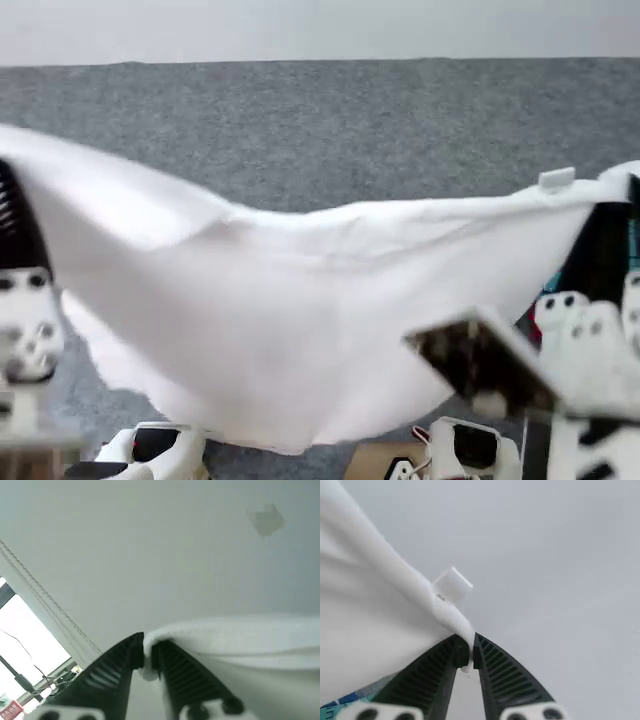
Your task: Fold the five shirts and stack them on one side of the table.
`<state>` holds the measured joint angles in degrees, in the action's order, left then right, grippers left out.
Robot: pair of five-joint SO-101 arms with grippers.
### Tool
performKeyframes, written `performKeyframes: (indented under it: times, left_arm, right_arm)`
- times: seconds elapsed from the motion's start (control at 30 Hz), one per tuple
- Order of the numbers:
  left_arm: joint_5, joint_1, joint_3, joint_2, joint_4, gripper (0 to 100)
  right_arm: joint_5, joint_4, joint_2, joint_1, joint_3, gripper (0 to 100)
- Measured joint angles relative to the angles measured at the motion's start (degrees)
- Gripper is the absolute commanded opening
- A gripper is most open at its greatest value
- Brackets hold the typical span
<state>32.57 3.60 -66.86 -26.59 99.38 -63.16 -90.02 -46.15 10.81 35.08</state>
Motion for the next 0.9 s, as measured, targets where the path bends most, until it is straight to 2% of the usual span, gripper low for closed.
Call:
performKeyframes:
  times: [0.13,0.3,0.5,0.7,0.9]
  left_arm:
    - [0.0,0.0,10.55,0.0,-2.46,0]
    - [0.0,-0.18,26.29,0.7,-13.54,0]
    - [0.0,-0.18,45.71,0.79,-31.56,0]
    - [0.0,-0.18,64.62,0.88,-51.16,0]
    - [-0.18,-0.18,81.49,0.88,-66.64,0]
  right_arm:
    - [0.0,4.57,0.0,0.0,-8.79,1.1]
    - [0.0,14.77,0.18,0.0,-21.89,1.1]
    - [0.0,29.45,0.97,-0.26,-38.86,1.1]
    - [0.0,45.19,0.97,-3.6,-55.65,1.1]
    - [0.0,60.04,1.23,-5.8,-70.77,1.1]
